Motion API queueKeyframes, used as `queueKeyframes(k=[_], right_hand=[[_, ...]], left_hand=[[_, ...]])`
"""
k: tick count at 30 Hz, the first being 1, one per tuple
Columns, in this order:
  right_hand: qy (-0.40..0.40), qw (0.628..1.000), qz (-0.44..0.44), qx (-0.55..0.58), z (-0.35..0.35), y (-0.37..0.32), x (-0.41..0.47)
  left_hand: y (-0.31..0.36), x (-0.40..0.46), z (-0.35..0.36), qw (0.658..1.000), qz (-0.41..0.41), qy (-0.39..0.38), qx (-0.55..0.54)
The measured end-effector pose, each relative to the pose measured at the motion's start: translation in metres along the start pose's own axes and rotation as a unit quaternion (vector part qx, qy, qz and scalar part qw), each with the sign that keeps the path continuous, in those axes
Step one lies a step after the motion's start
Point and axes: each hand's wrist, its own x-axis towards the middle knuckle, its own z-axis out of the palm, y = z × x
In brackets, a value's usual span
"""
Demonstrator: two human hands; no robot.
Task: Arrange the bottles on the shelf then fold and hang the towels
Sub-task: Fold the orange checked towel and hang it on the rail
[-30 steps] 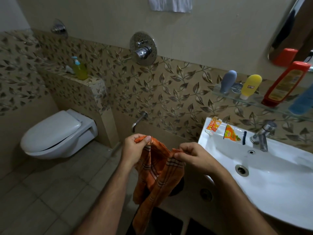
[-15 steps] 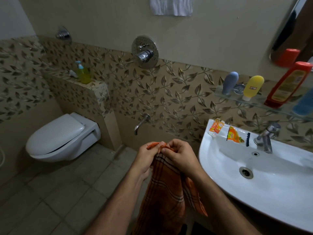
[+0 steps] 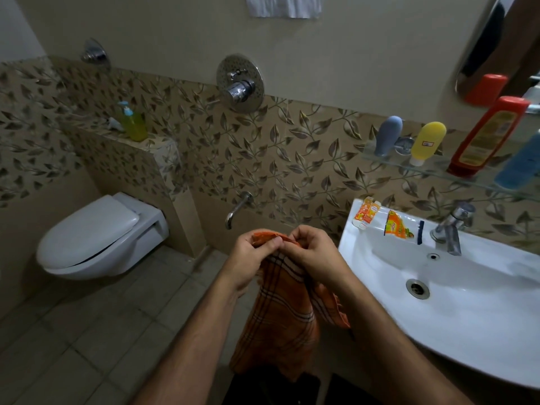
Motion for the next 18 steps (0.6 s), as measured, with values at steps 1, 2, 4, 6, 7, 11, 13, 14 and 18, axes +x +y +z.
queueKeyframes(k=[1, 2, 4, 6, 7, 11, 13, 14, 18], right_hand=[[-0.051, 0.999, 0.013, 0.005, -0.008, -0.001, 0.001], [-0.11, 0.993, 0.033, 0.007, -0.017, -0.001, 0.002], [-0.193, 0.979, 0.067, -0.018, -0.035, 0.0, 0.004], [-0.215, 0.968, 0.088, -0.096, -0.048, 0.005, 0.006], [-0.216, 0.961, 0.112, -0.13, -0.051, 0.009, 0.008], [-0.225, 0.94, 0.227, -0.12, -0.048, 0.026, 0.006], [-0.212, 0.94, 0.241, -0.116, -0.044, 0.036, 0.006], [-0.206, 0.939, 0.242, -0.134, -0.043, 0.039, 0.006], [-0.193, 0.939, 0.227, -0.175, -0.049, 0.043, 0.006]], left_hand=[[0.006, 0.003, -0.001, 1.0, 0.012, -0.001, 0.01], [0.013, 0.006, -0.003, 1.0, 0.025, 0.01, 0.012], [0.028, 0.014, -0.011, 0.998, 0.053, 0.033, 0.018], [0.041, 0.022, -0.02, 0.995, 0.083, 0.032, 0.034], [0.048, 0.025, -0.024, 0.994, 0.097, 0.036, 0.034], [0.067, 0.031, -0.033, 0.989, 0.13, 0.066, 0.005], [0.073, 0.03, -0.037, 0.987, 0.151, 0.054, 0.024], [0.074, 0.03, -0.039, 0.985, 0.16, 0.046, 0.037], [0.075, 0.026, -0.05, 0.98, 0.175, 0.058, 0.068]])
